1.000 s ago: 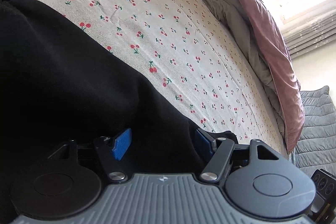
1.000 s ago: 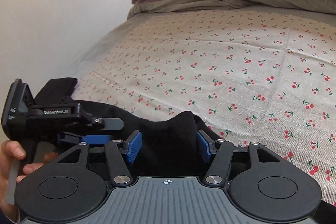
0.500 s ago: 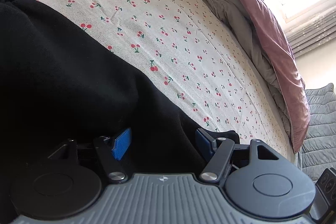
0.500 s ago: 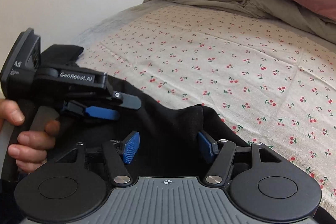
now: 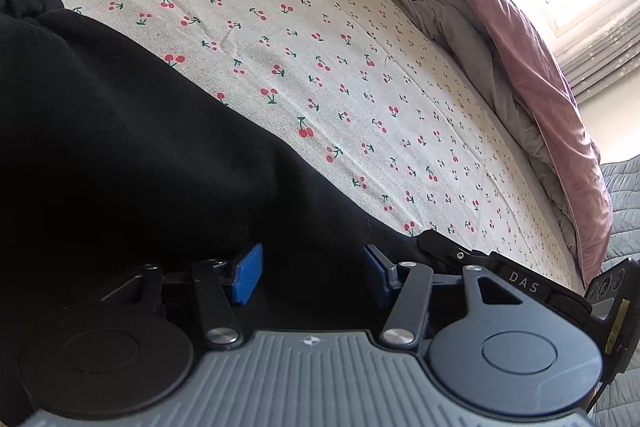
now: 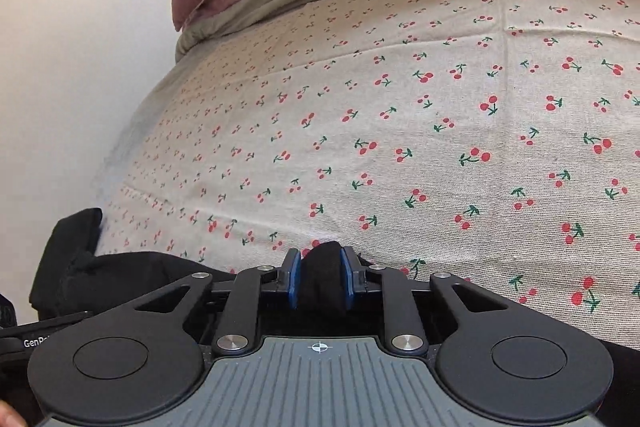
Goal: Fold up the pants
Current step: 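Close the right gripper and withdraw it from the pants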
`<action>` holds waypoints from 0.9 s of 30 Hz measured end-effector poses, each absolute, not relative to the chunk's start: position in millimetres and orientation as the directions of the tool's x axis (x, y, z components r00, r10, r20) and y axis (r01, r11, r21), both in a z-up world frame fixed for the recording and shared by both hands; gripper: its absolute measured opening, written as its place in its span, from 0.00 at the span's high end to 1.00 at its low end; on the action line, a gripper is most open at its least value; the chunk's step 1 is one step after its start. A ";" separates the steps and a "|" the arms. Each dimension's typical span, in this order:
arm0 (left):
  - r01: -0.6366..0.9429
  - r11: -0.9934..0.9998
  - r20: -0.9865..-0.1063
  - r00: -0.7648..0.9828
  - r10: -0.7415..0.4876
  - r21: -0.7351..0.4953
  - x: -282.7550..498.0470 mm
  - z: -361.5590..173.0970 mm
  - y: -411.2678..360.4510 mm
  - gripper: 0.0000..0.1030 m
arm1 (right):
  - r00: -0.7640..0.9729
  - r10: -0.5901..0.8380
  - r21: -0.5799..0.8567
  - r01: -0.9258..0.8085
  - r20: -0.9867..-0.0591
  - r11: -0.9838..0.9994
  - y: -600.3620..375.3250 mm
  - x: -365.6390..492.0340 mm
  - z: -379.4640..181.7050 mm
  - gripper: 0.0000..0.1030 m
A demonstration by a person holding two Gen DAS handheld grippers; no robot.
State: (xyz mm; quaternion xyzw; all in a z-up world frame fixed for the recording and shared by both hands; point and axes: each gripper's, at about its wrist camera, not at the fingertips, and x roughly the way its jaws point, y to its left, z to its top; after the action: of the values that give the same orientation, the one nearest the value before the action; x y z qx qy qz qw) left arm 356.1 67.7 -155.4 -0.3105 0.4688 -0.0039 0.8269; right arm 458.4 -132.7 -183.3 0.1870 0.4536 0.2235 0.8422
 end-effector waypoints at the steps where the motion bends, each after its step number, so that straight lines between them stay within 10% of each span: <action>1: -0.296 0.800 -0.772 0.563 -0.295 -0.521 354.8 -155.4 70.4 0.63 | 0.500 0.535 0.502 -0.214 -0.681 0.838 -132.3 455.8 -182.2 0.86; 10: -0.442 0.786 -0.714 0.700 0.001 -0.432 330.4 -123.8 110.3 0.73 | 0.658 0.433 0.430 -0.179 -0.617 0.885 -136.7 438.7 -146.7 0.98; 27: -0.548 0.722 -0.793 0.609 -0.001 -0.421 335.9 -137.5 136.4 1.00 | 0.728 0.227 0.218 -0.109 -0.646 0.970 -122.3 414.5 -125.5 0.85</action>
State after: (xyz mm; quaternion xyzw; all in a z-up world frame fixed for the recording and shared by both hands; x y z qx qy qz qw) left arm 335.9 136.4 -137.5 -0.3343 0.4106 0.1645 0.8322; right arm 414.5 -122.3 -125.5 0.0825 0.3571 0.0906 0.9260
